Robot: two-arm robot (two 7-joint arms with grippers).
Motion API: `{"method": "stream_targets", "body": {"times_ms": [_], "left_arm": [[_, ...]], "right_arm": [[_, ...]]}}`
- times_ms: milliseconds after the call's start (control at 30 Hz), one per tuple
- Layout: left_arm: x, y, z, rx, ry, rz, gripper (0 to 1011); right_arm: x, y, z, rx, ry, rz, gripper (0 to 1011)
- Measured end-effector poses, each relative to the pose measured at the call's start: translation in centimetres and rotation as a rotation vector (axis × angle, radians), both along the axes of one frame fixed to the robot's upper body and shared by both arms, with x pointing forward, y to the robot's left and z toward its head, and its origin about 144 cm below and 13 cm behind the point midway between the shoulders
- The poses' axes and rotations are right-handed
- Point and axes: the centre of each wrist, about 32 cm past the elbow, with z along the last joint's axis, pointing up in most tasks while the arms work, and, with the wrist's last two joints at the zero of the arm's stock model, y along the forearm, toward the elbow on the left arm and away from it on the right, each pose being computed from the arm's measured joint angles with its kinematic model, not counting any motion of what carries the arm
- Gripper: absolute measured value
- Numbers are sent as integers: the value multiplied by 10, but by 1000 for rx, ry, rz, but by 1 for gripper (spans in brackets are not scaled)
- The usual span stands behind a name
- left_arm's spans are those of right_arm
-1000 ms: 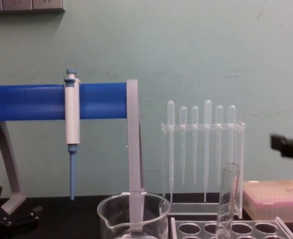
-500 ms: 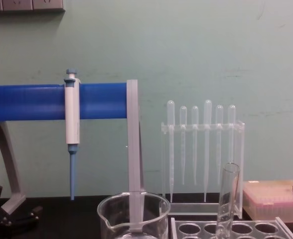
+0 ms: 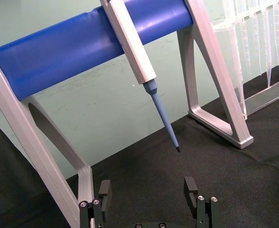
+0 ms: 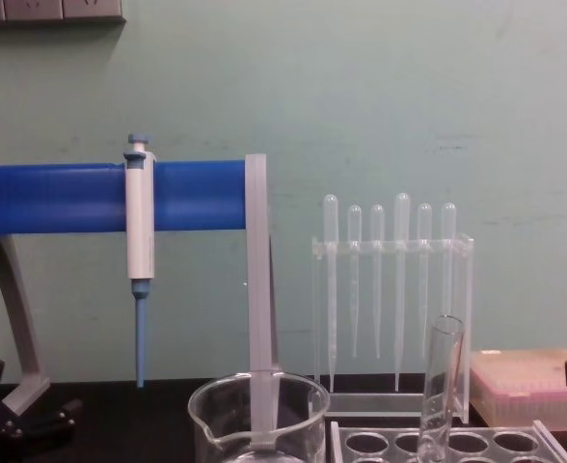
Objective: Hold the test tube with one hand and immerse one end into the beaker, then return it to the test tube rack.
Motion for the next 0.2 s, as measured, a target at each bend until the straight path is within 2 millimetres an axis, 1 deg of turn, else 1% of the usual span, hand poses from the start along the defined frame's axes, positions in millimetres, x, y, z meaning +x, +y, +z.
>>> {"method": "stream_targets", "body": {"times_ms": [200], "left_arm": [[0,0,0,0,0,0,1000]], "right_arm": [[0,0,0,0,0,-1,1002]]}}
